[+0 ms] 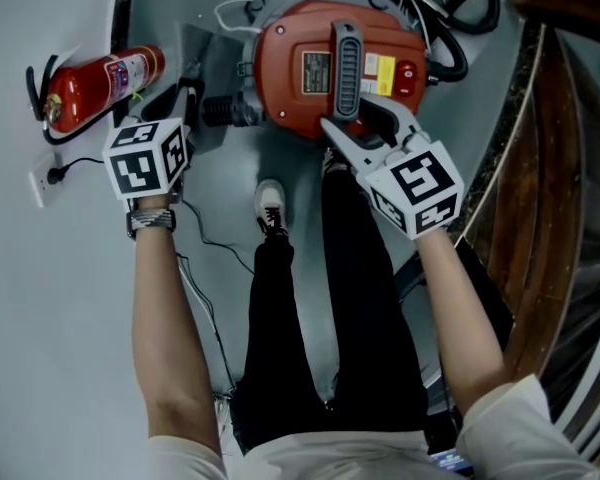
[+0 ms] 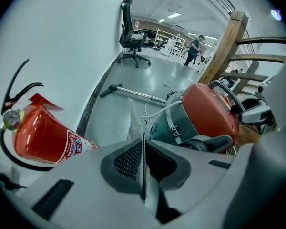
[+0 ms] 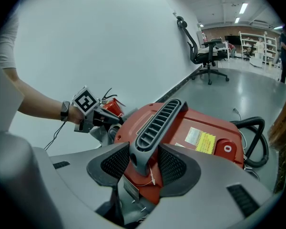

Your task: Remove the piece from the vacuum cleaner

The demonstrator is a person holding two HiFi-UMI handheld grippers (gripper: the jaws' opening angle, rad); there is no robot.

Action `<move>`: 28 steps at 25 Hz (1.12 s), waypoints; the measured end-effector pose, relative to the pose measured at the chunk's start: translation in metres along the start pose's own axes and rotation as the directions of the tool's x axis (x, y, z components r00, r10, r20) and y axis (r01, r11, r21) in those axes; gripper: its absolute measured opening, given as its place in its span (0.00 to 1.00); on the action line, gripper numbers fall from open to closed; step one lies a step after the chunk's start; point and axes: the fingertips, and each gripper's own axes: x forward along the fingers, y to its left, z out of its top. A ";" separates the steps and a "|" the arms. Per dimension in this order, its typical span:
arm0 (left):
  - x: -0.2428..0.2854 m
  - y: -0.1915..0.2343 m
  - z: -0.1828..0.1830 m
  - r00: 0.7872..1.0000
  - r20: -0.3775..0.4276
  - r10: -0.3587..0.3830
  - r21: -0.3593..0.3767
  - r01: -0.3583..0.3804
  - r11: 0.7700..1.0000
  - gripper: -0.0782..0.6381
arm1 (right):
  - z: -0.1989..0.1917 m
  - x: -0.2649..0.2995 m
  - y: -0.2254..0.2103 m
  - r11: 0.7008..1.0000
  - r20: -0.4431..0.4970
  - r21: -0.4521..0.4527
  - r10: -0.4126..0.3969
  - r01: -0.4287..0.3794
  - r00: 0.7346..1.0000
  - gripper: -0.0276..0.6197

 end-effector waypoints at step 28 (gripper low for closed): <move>-0.105 -0.036 -0.006 0.997 0.075 0.025 0.099 -0.032 0.995 0.15 | -0.004 -0.049 -0.001 0.989 -0.093 0.014 -0.143 0.144 0.985 0.35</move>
